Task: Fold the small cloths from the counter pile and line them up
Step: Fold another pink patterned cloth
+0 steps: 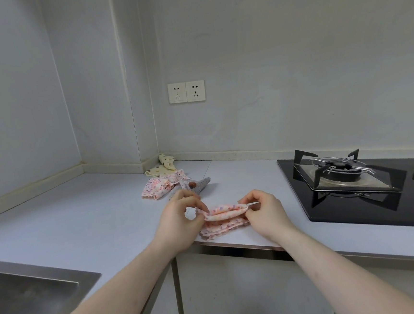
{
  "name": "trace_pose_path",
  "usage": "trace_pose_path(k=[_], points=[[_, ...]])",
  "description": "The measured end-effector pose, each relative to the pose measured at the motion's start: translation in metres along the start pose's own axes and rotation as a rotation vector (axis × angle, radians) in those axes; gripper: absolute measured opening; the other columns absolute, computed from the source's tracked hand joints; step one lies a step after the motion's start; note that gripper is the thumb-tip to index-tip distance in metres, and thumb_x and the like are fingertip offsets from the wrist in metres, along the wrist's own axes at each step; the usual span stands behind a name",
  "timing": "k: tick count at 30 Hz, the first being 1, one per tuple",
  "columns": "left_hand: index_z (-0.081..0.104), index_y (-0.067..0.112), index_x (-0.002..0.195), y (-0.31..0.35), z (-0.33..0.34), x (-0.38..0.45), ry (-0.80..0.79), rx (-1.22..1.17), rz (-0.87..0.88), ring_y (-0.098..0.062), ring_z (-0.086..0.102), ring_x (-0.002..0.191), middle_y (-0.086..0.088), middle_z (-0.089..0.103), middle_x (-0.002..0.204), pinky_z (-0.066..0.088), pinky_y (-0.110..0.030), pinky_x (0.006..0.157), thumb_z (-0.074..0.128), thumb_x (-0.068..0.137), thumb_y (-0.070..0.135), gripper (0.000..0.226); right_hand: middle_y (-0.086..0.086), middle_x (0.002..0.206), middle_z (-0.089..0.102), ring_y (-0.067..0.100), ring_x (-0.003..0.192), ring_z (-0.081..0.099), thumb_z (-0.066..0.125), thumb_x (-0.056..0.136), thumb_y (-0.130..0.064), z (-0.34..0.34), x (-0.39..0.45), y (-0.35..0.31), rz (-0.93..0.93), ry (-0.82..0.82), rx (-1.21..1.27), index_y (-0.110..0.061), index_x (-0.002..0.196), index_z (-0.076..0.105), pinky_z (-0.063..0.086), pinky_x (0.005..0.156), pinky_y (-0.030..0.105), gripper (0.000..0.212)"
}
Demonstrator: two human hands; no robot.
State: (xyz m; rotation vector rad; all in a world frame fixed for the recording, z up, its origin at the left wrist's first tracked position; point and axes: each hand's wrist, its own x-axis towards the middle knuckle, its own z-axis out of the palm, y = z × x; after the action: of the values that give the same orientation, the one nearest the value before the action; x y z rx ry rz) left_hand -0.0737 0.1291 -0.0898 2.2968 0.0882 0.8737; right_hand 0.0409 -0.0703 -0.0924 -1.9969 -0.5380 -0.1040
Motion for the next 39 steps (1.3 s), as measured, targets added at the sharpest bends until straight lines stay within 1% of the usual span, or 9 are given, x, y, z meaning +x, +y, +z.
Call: trace_pose_path(k=[4,7,13,18,21,25,30,35,39], points=[[0.075,0.029,0.074,0.004,0.002,-0.001,-0.201,0.074,-0.034,0.000,0.061,0.102,0.017,0.066,0.104,0.050,-0.025,0.092,0.064,0.082,0.008,0.025,0.000,0.088,0.070,0.015,0.075,0.067,0.053,0.089,0.002,0.000,-0.004,-0.004,0.011,0.003,-0.122,-0.021,0.081,0.069,0.049,0.059,0.022,0.029],[0.075,0.027,0.072,0.005,0.002,-0.003,-0.232,0.048,-0.091,-0.001,0.063,0.099,0.016,0.068,0.102,0.051,-0.028,0.092,0.063,0.083,0.013,0.022,-0.001,0.088,0.069,0.015,0.076,0.064,0.046,0.086,0.003,-0.002,-0.007,-0.007,0.036,-0.001,-0.096,-0.020,0.079,0.071,0.042,0.056,0.022,0.034],[0.077,0.018,0.065,0.011,0.000,0.000,-0.193,-0.142,-0.186,0.005,0.063,0.103,0.013,0.072,0.103,0.045,-0.023,0.090,0.072,0.088,0.025,0.024,-0.016,0.105,0.066,0.003,0.095,0.061,0.060,0.094,-0.029,-0.002,-0.008,-0.009,-0.031,-0.049,-0.019,-0.033,0.098,0.067,0.051,0.081,0.026,0.009],[0.071,0.016,0.063,0.015,-0.007,0.003,-0.142,-0.115,-0.228,0.010,0.065,0.103,0.013,0.075,0.095,0.049,-0.017,0.085,0.085,0.081,0.027,0.025,-0.022,0.117,0.065,-0.002,0.107,0.060,0.069,0.085,-0.021,-0.004,-0.006,-0.012,-0.059,-0.155,-0.074,-0.038,0.113,0.064,0.051,0.094,0.024,0.034],[0.062,0.023,0.079,0.008,-0.005,0.000,-0.103,-0.070,-0.260,-0.003,0.068,0.098,0.015,0.073,0.098,0.053,-0.026,0.085,0.087,0.075,0.024,0.026,-0.027,0.117,0.065,-0.004,0.110,0.060,0.068,0.085,-0.014,-0.005,-0.009,-0.008,-0.056,-0.184,-0.047,-0.041,0.115,0.063,0.050,0.096,0.025,0.041],[0.064,0.037,0.109,0.000,0.003,-0.002,-0.159,0.052,-0.228,0.004,0.058,0.112,0.025,0.066,0.111,0.044,-0.018,0.097,0.072,0.077,0.045,0.034,-0.028,0.117,0.064,-0.006,0.108,0.060,0.068,0.085,-0.015,-0.002,-0.006,0.004,-0.072,-0.190,-0.043,-0.044,0.120,0.059,0.049,0.096,0.024,0.047],[0.069,0.035,0.097,-0.001,0.007,-0.003,-0.240,0.176,-0.245,0.000,0.055,0.112,0.027,0.064,0.112,0.041,-0.024,0.099,0.065,0.077,0.048,0.024,-0.029,0.114,0.055,0.006,0.112,0.054,0.071,0.081,-0.017,0.008,-0.006,0.007,-0.048,-0.205,-0.179,-0.041,0.134,0.057,0.044,0.104,0.031,0.059],[0.063,0.033,0.081,0.026,-0.008,0.014,-0.383,0.071,-0.528,-0.007,0.060,0.101,0.020,0.068,0.095,0.049,-0.036,0.093,0.068,0.067,0.040,0.016,-0.013,0.106,0.071,0.008,0.099,0.067,0.078,0.078,-0.006,-0.006,0.017,-0.004,0.246,-0.400,0.000,-0.033,0.113,0.068,0.050,0.085,0.012,0.046],[0.059,0.025,0.082,0.105,-0.033,0.026,-0.434,-0.207,-0.847,-0.010,0.055,0.066,0.013,0.060,0.072,0.046,-0.034,0.067,0.066,0.068,0.032,0.017,-0.002,0.092,0.077,0.019,0.089,0.072,0.077,0.081,-0.002,-0.058,0.015,-0.052,0.575,-0.565,0.124,-0.021,0.096,0.073,0.053,0.071,0.021,0.024]])
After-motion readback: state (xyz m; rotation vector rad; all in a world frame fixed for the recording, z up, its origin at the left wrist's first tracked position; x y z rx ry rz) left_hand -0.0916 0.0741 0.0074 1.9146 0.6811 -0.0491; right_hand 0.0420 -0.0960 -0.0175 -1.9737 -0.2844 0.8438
